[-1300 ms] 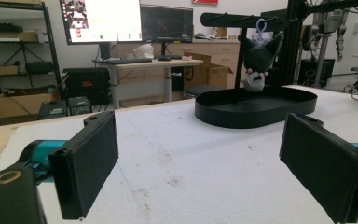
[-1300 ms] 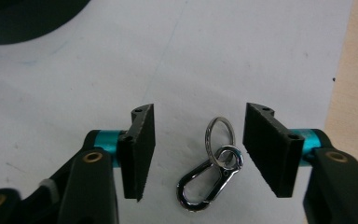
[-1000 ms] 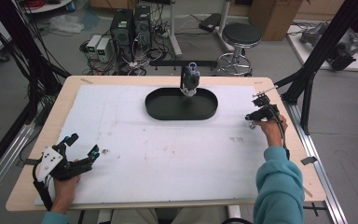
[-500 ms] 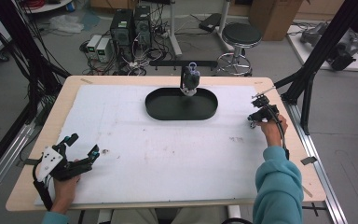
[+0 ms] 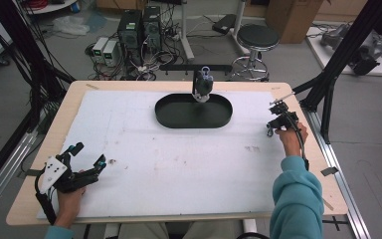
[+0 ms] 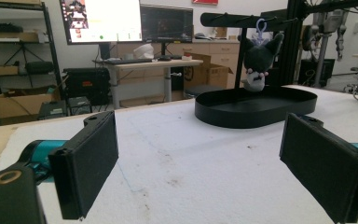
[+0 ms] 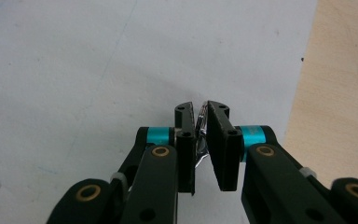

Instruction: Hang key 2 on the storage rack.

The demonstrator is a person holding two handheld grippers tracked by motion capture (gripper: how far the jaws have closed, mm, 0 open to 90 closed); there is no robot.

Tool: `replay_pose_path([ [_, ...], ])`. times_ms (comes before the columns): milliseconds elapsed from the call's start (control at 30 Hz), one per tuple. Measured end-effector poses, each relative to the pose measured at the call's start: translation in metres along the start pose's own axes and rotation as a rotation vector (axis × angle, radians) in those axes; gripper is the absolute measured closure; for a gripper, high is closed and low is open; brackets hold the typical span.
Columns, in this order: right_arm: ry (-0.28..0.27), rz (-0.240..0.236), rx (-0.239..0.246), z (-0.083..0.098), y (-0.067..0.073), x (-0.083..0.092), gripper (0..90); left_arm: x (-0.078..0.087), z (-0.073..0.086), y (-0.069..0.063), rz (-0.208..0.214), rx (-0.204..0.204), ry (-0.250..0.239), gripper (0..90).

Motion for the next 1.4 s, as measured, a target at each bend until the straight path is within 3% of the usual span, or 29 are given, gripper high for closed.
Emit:
replay_pose_path([
  [100, 0.009, 0.0, -0.002, 0.001, -0.001, 0.0, 86.8, 0.0, 0.0, 0.0, 0.001, 0.0, 0.0, 11.8],
  [533, 0.02, 0.015, -0.016, 0.001, -0.002, 0.003, 88.4, 0.0, 0.0, 0.0, 0.0, 0.0, 0.001, 11.9],
  [667, 0.006, -0.01, -0.015, 0.001, -0.002, 0.007, 88.6, 0.0, 0.0, 0.0, 0.0, 0.0, 0.0, 11.9],
  [1133, -0.189, -0.2, -0.052, -0.006, 0.006, 0.028, 88.8, 0.0, 0.0, 0.0, 0.001, 0.0, 0.0, 11.9],
  [1400, -0.286, -0.268, -0.018, -0.019, 0.015, 0.043, 88.8, 0.0, 0.0, 0.0, 0.001, 0.0, 0.0, 11.9],
])
Point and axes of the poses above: each handheld gripper's, and its own axes: x roughly backward along the jaws, z roughly out of its underside, y roughly to its left, the point moved 2 cm from there along -x, roughly forward along the jaws, and after that the axes turned 8 degrees about -z, right-handed, at the moved point
